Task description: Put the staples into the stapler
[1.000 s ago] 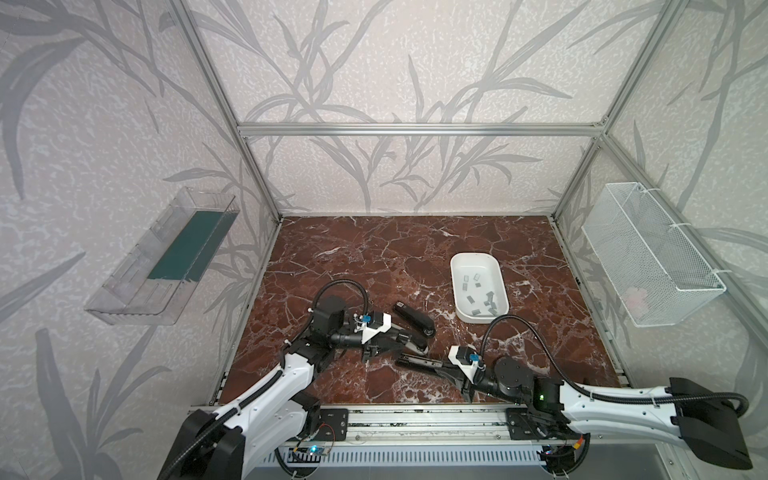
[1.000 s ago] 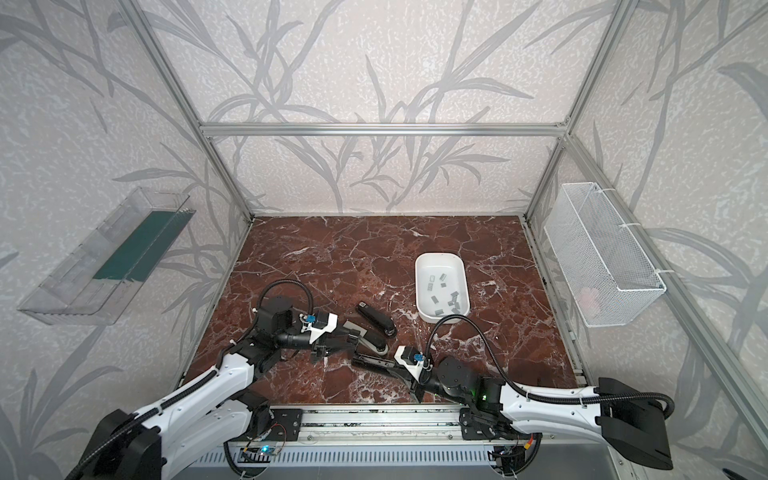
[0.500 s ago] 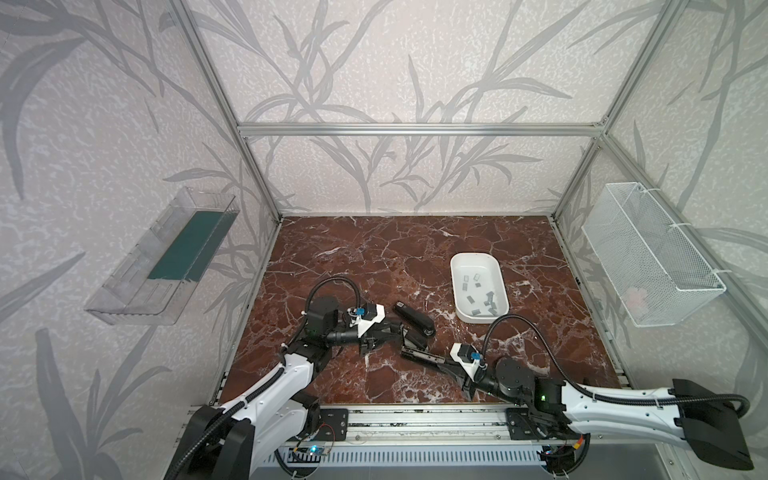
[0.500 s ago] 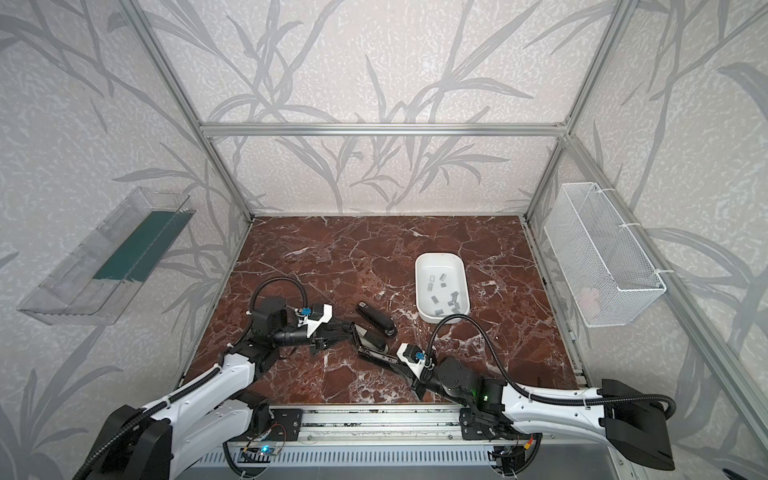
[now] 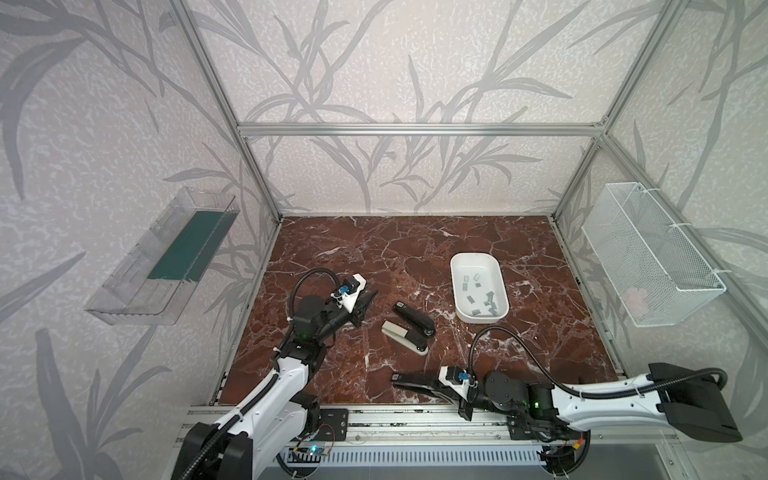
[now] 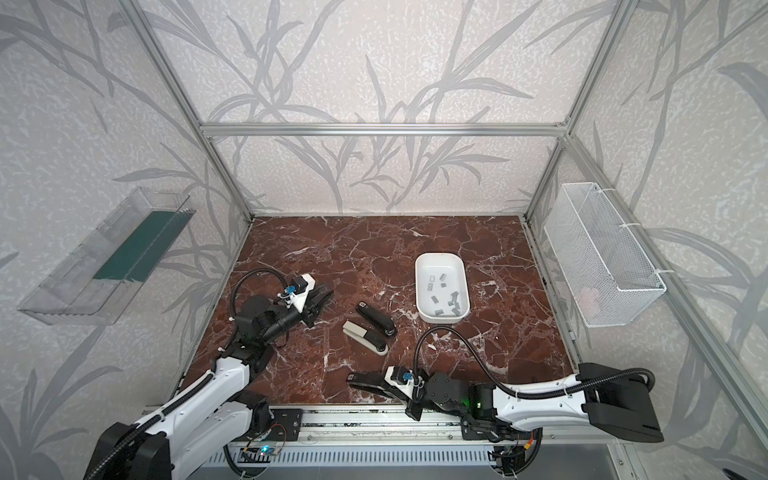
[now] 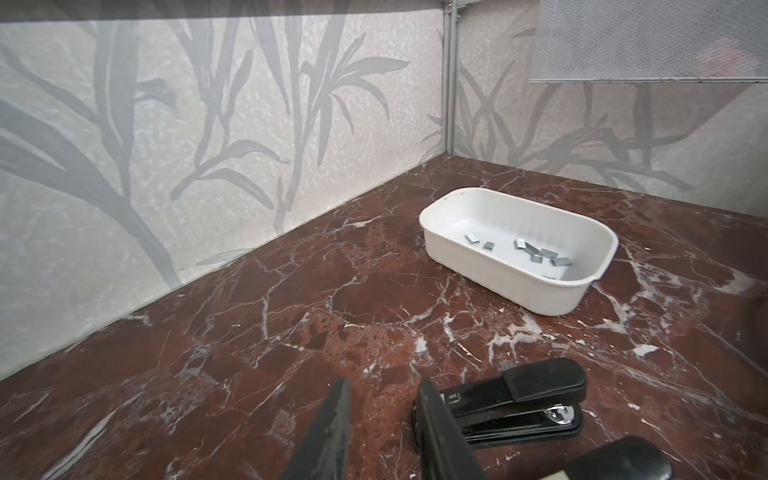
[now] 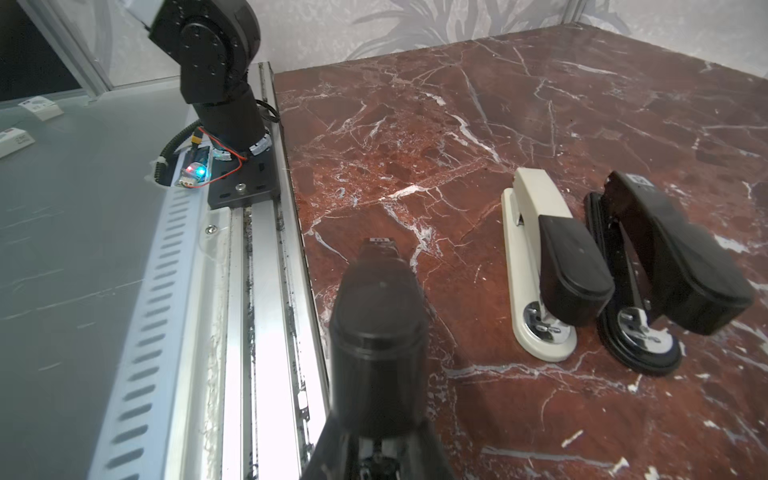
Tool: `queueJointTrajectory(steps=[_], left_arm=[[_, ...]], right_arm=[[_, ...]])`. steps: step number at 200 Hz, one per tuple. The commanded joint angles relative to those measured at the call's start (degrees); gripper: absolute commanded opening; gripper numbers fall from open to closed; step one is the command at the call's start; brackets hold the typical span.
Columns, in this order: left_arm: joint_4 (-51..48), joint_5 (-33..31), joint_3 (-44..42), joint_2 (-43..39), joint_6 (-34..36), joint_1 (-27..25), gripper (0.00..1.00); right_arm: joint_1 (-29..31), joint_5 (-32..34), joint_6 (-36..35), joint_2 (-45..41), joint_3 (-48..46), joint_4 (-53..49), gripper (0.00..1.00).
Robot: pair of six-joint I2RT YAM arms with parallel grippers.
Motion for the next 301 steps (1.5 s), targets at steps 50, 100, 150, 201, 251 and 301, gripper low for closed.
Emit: queueJointTrajectory(steps=[50, 100, 150, 201, 251, 301], left_arm=[[-20.18, -13.34, 5.05, -7.36, 19.43, -20.54, 0.44], [-16.66, -23.67, -0.59, -5.42, 23.64, -42.94, 0.52], [-0.86, -32.57, -1.17, 7.72, 22.30, -54.38, 0.51], [9.40, -41.32, 1.74, 20.50, 22.99, -57.20, 0.52], [10.50, -43.77, 1.77, 18.68, 23.53, -57.16, 0.51], [10.56, -42.34, 3.02, 20.32, 24.14, -57.13, 0.52]], right_arm=[[-6.91, 12.03, 9.26, -1.65, 3.74, -4.99, 0.00], [-6.94, 12.44, 10.68, -7.03, 1.69, -7.27, 0.00], [-6.94, 12.69, 11.56, -3.97, 2.13, -5.47, 0.00], [-6.96, 11.83, 11.89, -4.59, 1.88, -5.18, 0.00], [-6.93, 11.45, 11.74, -5.80, 1.56, -5.70, 0.00], [-6.98, 10.41, 11.67, -5.54, 1.77, -4.91, 0.00]])
